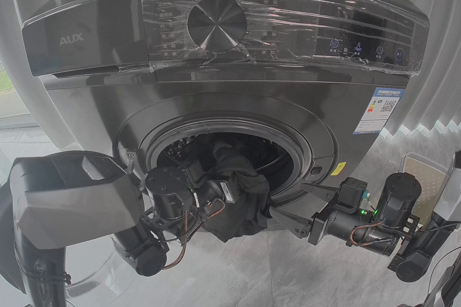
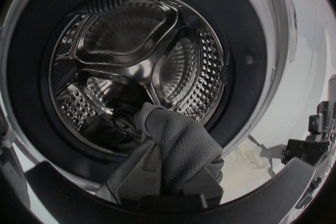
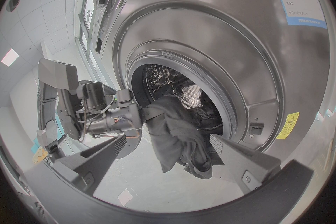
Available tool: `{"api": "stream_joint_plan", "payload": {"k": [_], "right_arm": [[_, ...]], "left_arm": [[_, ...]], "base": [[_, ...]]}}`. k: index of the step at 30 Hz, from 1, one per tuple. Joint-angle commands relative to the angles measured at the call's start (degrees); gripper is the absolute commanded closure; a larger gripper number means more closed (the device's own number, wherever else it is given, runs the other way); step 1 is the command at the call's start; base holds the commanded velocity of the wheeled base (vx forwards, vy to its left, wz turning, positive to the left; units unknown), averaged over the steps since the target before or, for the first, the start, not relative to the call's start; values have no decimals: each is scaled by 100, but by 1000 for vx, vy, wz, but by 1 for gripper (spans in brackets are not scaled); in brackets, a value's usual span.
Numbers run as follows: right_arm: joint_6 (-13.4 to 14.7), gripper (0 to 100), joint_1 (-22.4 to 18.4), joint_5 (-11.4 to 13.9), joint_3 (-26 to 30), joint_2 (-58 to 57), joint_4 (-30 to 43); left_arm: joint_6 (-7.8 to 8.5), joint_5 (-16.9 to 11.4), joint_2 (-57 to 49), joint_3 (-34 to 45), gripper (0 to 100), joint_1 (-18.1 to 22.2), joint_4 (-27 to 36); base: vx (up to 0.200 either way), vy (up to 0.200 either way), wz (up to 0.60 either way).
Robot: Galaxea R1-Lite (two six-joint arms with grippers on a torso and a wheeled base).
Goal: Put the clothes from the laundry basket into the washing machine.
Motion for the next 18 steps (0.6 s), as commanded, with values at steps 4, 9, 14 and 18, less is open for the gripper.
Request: {"api": "stream_joint_plan", "payload": {"k": [4, 9, 14, 18], "right_arm": [[2, 0, -18, 8, 14, -13, -3], [-7, 0, -18, 8, 14, -13, -3], [-7, 0, -9, 8, 5, -4, -3], [-7, 0, -9, 8, 5, -4, -3]], "left_arm": [[-25, 120, 1030, -1454, 100, 231, 45], [-69, 111, 1382, -1876, 100, 328, 72], [-95, 120, 1830, -2720, 100, 495, 221], [-95, 128, 1962, -3370, 100, 635, 406]], "base": [[0, 0, 0], [0, 0, 0], [0, 0, 0], [0, 0, 0]]}}
